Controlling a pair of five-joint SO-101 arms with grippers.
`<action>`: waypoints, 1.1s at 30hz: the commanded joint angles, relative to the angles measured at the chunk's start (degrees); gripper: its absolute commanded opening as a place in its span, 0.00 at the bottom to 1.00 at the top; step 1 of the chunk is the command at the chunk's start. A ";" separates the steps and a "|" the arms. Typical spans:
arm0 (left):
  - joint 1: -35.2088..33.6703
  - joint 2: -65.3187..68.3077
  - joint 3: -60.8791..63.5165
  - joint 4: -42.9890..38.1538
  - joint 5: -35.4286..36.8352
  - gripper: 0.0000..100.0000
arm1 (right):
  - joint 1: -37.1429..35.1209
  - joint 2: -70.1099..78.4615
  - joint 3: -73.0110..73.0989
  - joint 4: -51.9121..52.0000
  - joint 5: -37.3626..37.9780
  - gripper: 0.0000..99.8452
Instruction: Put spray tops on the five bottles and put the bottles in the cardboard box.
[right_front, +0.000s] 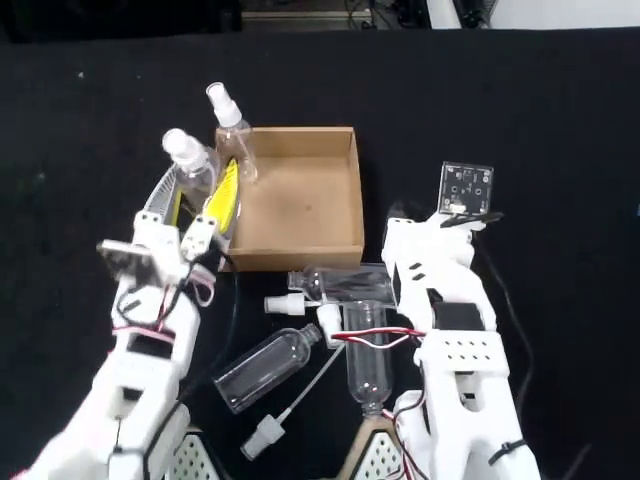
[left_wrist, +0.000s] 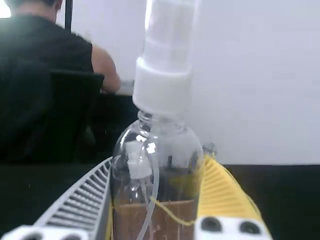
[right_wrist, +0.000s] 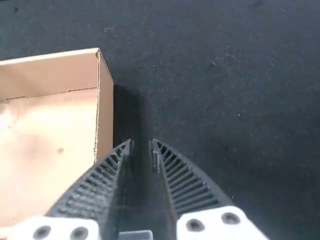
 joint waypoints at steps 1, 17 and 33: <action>-0.13 13.54 -10.42 -2.46 0.44 0.03 | -0.97 -0.92 -0.48 0.44 0.00 0.03; -0.13 43.69 -18.86 -25.32 0.00 0.03 | -0.97 -0.92 -0.13 0.09 0.09 0.03; -0.48 68.22 -23.96 -44.92 0.00 0.03 | -0.97 -0.92 -0.13 0.09 0.09 0.03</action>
